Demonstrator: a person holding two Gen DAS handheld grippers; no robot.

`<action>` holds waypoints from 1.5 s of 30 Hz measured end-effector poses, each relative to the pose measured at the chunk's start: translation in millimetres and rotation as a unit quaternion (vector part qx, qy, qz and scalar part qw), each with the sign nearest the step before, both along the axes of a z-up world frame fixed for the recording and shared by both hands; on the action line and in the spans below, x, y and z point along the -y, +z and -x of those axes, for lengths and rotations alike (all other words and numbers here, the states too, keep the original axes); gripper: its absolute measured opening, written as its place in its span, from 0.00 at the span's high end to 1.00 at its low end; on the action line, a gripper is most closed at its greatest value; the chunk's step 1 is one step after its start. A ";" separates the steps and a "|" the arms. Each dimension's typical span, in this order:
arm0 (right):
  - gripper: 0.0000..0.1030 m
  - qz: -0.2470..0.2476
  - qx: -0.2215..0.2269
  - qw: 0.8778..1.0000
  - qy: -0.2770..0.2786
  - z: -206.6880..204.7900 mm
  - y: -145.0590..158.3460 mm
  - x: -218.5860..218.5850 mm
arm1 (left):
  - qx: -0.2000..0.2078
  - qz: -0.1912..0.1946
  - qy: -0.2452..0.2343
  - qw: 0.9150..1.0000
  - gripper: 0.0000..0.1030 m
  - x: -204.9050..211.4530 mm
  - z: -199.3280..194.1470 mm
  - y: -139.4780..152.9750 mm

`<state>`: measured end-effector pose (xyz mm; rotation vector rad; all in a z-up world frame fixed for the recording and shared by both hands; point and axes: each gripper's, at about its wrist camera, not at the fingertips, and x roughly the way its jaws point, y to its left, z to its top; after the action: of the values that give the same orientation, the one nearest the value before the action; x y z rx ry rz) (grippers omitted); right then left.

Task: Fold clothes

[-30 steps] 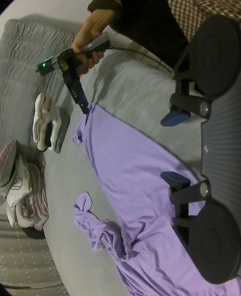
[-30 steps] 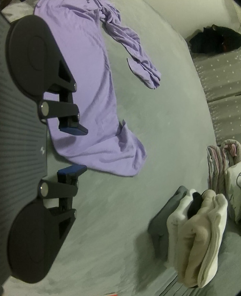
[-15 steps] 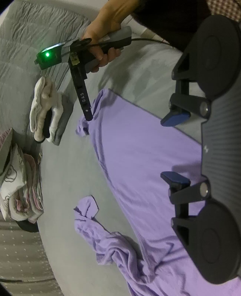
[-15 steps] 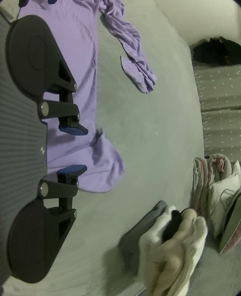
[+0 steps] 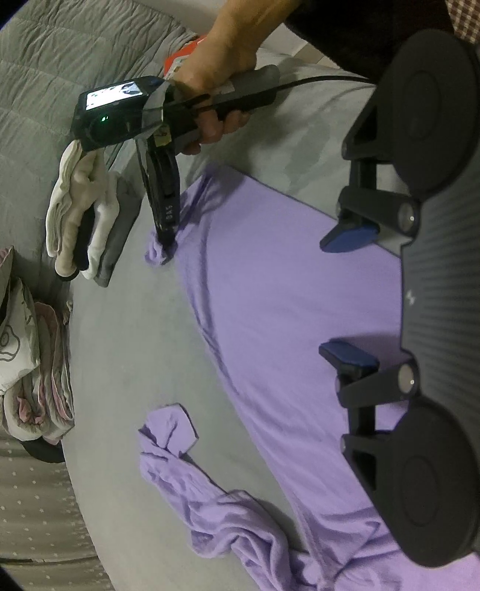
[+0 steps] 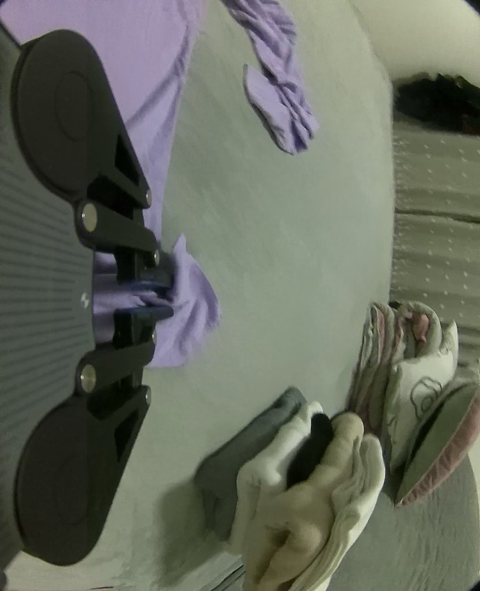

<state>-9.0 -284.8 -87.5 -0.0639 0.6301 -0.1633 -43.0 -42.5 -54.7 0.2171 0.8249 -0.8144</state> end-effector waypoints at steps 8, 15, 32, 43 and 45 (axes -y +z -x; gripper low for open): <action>0.97 -0.065 0.038 0.996 -0.052 28.2 8.5 46.0 | 0.015 0.004 -0.008 1.000 0.47 14.5 -10.7 -1.1; 0.97 -0.158 0.021 0.980 -0.119 53.6 3.2 94.0 | 0.000 0.014 0.000 1.000 0.49 56.2 -42.3 1.8; 0.83 -0.269 0.015 0.944 -0.193 102.1 17.8 146.7 | -0.027 -0.002 -0.110 0.994 0.49 238.8 -102.7 3.0; 0.68 -0.213 -0.004 0.960 -0.184 80.6 2.1 138.6 | -0.112 0.059 -0.118 0.985 0.98 293.1 -127.7 -10.4; 0.94 -0.190 -0.008 0.967 -0.170 77.0 -0.2 130.9 | -0.117 0.076 -0.115 0.984 1.00 292.0 -126.3 -12.7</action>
<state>-86.0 -415.7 -87.7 0.4154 0.6758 -0.3710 83.2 -334.5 -67.4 0.0821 0.9638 -1.1316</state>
